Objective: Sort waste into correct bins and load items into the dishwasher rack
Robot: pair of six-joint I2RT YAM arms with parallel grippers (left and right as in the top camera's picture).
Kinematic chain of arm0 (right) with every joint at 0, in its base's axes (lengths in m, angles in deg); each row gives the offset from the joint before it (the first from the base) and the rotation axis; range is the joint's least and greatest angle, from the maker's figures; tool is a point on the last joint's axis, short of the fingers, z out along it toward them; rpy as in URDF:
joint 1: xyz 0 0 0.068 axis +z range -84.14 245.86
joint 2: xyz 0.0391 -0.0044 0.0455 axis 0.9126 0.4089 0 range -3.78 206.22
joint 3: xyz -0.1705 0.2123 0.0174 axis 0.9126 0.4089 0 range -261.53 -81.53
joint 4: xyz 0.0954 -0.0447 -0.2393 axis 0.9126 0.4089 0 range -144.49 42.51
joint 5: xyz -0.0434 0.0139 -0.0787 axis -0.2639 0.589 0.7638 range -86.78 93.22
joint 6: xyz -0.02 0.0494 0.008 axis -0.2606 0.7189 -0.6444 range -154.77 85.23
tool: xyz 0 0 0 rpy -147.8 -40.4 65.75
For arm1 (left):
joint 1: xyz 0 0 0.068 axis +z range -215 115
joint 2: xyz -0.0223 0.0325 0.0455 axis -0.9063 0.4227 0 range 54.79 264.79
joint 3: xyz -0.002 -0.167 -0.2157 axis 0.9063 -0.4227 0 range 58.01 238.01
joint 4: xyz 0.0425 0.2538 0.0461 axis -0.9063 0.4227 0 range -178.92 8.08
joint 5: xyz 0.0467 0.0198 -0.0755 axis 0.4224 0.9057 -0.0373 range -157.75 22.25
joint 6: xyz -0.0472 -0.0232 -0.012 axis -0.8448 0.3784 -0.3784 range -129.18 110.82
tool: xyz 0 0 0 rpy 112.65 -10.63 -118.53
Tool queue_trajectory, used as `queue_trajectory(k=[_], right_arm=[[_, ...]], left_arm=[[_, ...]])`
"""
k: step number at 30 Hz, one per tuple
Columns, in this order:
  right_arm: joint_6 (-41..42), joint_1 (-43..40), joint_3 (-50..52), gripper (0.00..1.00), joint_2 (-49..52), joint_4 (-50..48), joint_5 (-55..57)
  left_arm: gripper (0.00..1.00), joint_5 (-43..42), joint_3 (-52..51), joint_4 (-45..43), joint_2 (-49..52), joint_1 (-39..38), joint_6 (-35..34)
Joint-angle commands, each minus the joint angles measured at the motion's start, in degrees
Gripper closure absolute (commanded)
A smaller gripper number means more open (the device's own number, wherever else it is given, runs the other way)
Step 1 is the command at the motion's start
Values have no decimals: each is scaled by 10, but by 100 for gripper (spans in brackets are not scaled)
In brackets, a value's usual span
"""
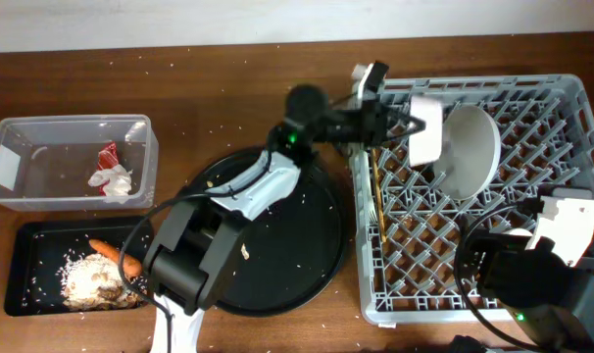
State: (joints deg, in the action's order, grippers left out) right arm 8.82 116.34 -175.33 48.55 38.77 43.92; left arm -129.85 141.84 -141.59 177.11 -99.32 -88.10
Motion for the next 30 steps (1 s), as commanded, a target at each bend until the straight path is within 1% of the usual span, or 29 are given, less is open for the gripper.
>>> queue_trajectory(k=[1, 3, 5, 7, 9, 12, 13, 14, 15, 16, 19, 20, 21, 22, 23, 24, 25, 26, 27, 28, 29, 30], right_arm=[[7, 3, -4, 1, -2, 0, 9], [6, 3, -4, 1, -2, 0, 9], [7, 3, -4, 1, -2, 0, 9], [7, 3, -4, 1, -2, 0, 9], [7, 3, -4, 1, -2, 0, 9], [7, 3, -4, 1, -2, 0, 9], [7, 3, -4, 1, -2, 0, 9], [7, 3, -4, 1, -2, 0, 9], [6, 3, -4, 1, -2, 0, 9], [7, 3, -4, 1, -2, 0, 9], [7, 3, -4, 1, -2, 0, 9], [7, 3, -4, 1, -2, 0, 9], [7, 3, -4, 1, -2, 0, 9], [7, 3, -4, 1, -2, 0, 9], [6, 3, -4, 1, -2, 0, 9], [7, 3, -4, 1, -2, 0, 9], [7, 3, -4, 1, -2, 0, 9], [7, 3, -4, 1, -2, 0, 9], [7, 3, -4, 1, -2, 0, 9], [7, 3, -4, 1, -2, 0, 9], [7, 3, -4, 1, -2, 0, 9], [7, 3, -4, 1, -2, 0, 9]], left_arm=[[100, 28, -64, -43, -14, 3, -64], [100, 27, -89, -43, -14, 1, -43], [100, 52, -110, -38, -14, 6, -24], [100, 63, -120, -10, -14, 12, -24], [94, 64, -123, -7, -14, 11, -22], [94, 63, -123, -8, -14, 10, -22], [76, 59, -123, -8, -14, 10, -23], [70, 53, -123, -7, -14, 11, -26], [76, 49, -123, -7, -14, 11, -26], [89, 43, -123, -7, -14, 11, -26], [99, 17, -123, -6, -14, 11, -23], [99, 13, -123, -6, -14, 11, -20], [94, 12, -123, -11, -14, 11, -19], [86, 12, -123, -39, -14, 11, -6], [86, 6, -119, -82, -14, 11, 4], [86, -4, -101, -80, -14, 11, 22], [89, -23, -62, -74, -14, 11, 33], [89, -35, -26, -30, -16, 11, 54], [90, -31, 31, 123, -23, 11, 132], [90, 33, 110, 404, -30, 11, 268], [89, 111, 178, 600, -31, 10, 375], [89, 235, 258, 787, -31, 5, 480]])
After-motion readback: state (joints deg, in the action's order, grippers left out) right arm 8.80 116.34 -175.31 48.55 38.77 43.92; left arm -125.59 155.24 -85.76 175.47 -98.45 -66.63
